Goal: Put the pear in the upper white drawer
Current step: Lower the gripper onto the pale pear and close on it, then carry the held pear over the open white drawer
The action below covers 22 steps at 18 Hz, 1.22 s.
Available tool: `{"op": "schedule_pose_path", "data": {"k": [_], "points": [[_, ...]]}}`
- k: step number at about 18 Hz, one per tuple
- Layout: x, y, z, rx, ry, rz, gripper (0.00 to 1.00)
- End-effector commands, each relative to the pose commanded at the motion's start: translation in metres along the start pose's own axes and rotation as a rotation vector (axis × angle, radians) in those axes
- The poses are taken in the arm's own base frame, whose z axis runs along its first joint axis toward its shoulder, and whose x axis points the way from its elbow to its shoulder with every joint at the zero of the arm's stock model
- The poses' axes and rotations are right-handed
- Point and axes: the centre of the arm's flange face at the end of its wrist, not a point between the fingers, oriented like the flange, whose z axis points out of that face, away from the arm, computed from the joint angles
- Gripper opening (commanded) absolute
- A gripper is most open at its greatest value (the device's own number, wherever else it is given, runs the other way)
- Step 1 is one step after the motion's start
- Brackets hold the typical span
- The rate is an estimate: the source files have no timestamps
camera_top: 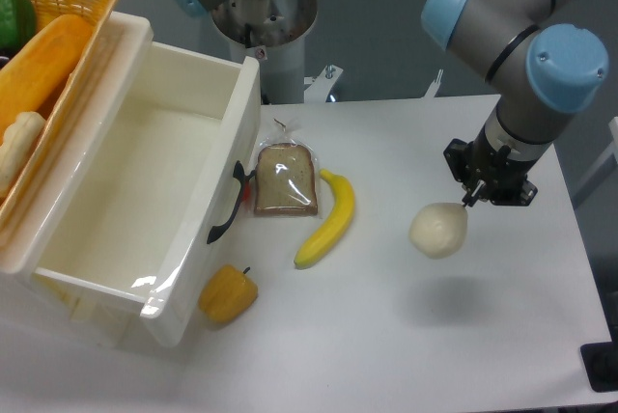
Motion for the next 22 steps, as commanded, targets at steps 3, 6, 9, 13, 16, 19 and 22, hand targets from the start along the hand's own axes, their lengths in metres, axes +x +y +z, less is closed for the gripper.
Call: {"op": "schedule_pose_path", "data": {"k": [3,6,9,13,16,19,22], "points": [[0.006,0.001,0.001,-0.001,0.003,0.000,0.00],[0.007,0.000,-0.001,-0.006,-0.001,0.002,0.00],[0.012,-0.001,-0.010,0.008,-0.010,-0.025,0.00],[0.042,-0.006,-0.030,0.068,-0.014,-0.079,0.00],[0.072,-0.016,-0.045,0.125,-0.013,-0.062,0.00],[0.110,-0.030,-0.076,0.225,-0.022,-0.083,0.00],[0.145,-0.046,-0.112,0.296,-0.051,-0.115,0.00]]}}
